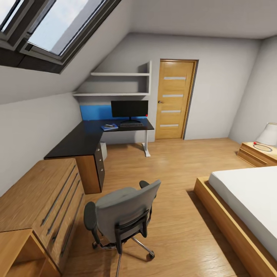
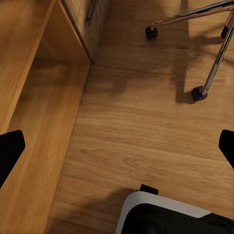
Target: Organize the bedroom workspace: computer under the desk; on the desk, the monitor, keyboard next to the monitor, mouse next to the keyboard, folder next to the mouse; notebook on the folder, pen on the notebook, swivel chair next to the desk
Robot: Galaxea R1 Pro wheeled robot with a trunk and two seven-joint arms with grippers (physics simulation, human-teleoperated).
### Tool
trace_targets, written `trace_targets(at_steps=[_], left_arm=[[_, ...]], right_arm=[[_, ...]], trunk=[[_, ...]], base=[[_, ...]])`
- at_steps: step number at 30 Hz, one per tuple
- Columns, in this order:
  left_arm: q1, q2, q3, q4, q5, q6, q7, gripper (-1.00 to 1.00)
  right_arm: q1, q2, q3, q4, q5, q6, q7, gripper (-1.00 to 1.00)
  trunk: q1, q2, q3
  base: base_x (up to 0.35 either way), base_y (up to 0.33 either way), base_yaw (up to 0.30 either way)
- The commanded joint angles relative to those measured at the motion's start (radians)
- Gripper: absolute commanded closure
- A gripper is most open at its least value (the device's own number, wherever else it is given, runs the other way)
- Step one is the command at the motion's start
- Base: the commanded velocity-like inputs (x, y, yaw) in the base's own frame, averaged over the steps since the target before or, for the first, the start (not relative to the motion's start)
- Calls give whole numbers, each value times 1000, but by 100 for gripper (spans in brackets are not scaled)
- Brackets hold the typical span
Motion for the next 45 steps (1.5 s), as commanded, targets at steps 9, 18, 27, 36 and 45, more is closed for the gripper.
trace_targets(at_steps=[9, 18, 27, 36, 45], left_arm=[[-1, 0, -6, 0, 4, -3, 3, -100], [-1, 2, -6, 0, 4, -3, 2, -100], [-1, 3, -6, 0, 4, -3, 2, -100], [-1, 1, -7, 0, 2, -4, 2, -100], [-1, 0, -6, 0, 3, -4, 3, -100]], right_arm=[[-1, 1, 8, 2, -2, -2, -7, -100], [-1, 1, 8, 2, -2, -2, -7, -100], [-1, 1, 8, 2, -2, -2, -7, -100], [-1, 1, 9, 2, -2, -2, -7, -100], [-1, 1, 9, 2, -2, -2, -7, -100]], trunk=[[8, -16, -8], [8, -16, -8], [8, -16, -8], [8, -16, -8], [31, -58, -27]], base=[[0, 0, 0], [19, 0, 0], [228, 0, 0], [76, 0, 0], [5, 0, 0]])
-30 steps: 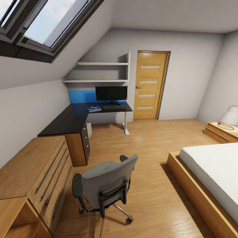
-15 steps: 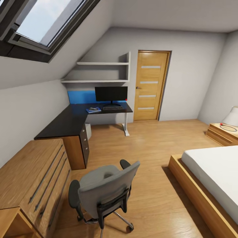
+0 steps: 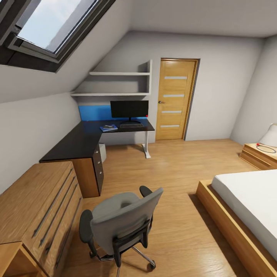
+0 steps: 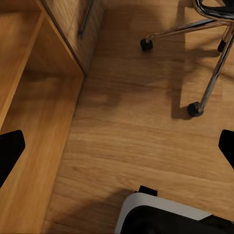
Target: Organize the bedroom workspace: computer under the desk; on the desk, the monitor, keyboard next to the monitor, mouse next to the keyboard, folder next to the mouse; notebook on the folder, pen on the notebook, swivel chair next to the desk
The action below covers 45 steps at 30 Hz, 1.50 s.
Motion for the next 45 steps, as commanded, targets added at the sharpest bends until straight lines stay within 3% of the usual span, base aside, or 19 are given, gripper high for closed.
trace_targets(at_steps=[1, 12, 14, 19, 22, 26, 34, 45], left_arm=[[-1, 0, -9, 0, 4, -2, 6, -100], [-1, 0, -8, 0, 5, -2, 7, -100], [-12, -10, 1, -11, 15, 10, 18, -100], [-41, -34, 13, -18, 35, 39, 46, -100], [-58, -38, -7, -23, 14, 57, 28, -100], [-36, -36, -15, -31, 5, 34, 9, -100], [-21, -35, -20, -36, 0, -8, 2, -100], [-19, -34, -21, -37, -1, 0, 1, -100]], right_arm=[[-1, 1, 9, 2, -2, -2, -7, -100], [-1, 1, 9, 2, -2, -3, -7, -100], [-12, -11, -4, -10, -15, 9, -18, -100], [-41, 0, 2, -24, -29, 37, -31, -100], [-58, 8, 9, -21, -9, 33, -14, -100], [-80, 12, 12, -22, 3, 14, -3, -100], [-86, 16, 13, -26, 9, 47, 1, -100], [-85, 14, 13, -66, 9, 72, -1, -100]], trunk=[[4, -9, -5], [46, -86, -39], [50, -92, -42], [69, -127, -58], [81, -148, -67], [96, -176, -80], [127, -232, -105], [169, -309, -139]], base=[[1, 0, 0], [0, 0, 0], [0, 0, 0], [0, 0, 0], [0, 0, 0], [0, 0, 0], [0, 0, 0], [0, 0, 0]])
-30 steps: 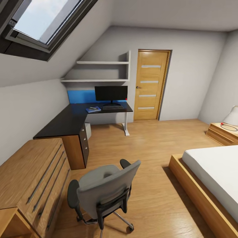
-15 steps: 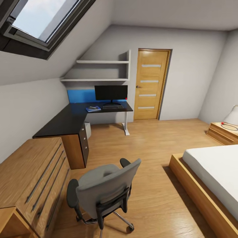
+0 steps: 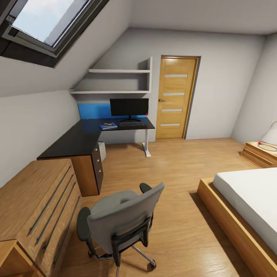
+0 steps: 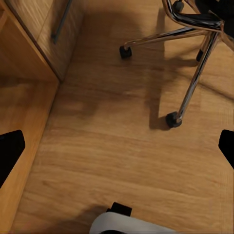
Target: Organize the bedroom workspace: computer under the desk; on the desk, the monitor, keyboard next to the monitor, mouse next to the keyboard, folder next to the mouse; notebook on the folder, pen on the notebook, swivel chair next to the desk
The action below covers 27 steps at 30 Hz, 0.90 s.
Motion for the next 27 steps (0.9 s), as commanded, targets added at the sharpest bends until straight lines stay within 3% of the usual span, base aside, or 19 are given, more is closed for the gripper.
trace_targets(at_steps=[1, 9, 10, 27], left_arm=[[-1, 0, -9, 0, 4, 2, 6, -100], [-1, 8, -8, -24, 6, 47, 9, -100], [-1, 8, -7, -24, 6, 76, 9, -100], [-1, 11, -7, -26, 7, 89, 9, -100]], right_arm=[[-1, 0, 9, 0, -2, -2, -7, -100], [-1, -1, 8, -1, -2, -2, -7, -100], [-1, -1, 8, -1, -2, -2, -7, -100], [-1, -1, 8, -1, -4, -1, -7, -100]], trunk=[[4, -8, -4], [35, -64, -30], [39, -71, -33], [104, -190, -86]], base=[[0, 0, 0], [0, 0, 0], [0, 0, 0], [0, 0, 0]])
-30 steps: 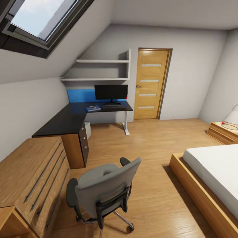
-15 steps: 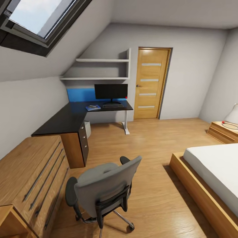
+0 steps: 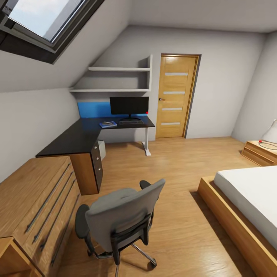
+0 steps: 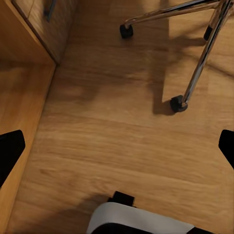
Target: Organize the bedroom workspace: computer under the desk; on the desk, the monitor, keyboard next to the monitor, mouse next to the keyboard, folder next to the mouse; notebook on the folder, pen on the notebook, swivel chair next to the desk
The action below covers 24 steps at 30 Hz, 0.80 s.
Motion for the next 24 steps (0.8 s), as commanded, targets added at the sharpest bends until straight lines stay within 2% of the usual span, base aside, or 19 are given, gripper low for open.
trace_targets(at_steps=[1, 7, 9, 24], left_arm=[[-1, 0, -9, 0, 4, 1, 6, -100], [-1, 10, -9, -21, 6, 47, 6, -100], [-1, 23, -9, -44, 7, 76, 6, -100], [-1, 32, -6, -67, 10, 77, 11, -100]], right_arm=[[-1, 0, 9, 0, -2, -2, -7, -100], [-1, 0, 9, 0, -3, -2, -8, -100], [-1, 0, 9, 0, -3, -1, -9, -100], [-1, 0, 9, 0, -3, -1, -8, -100]], trunk=[[4, -8, -4], [27, -50, -23], [35, -64, -29], [92, -169, -76]], base=[[0, 0, 0], [0, 0, 0], [0, 0, 0], [0, 0, 0]])
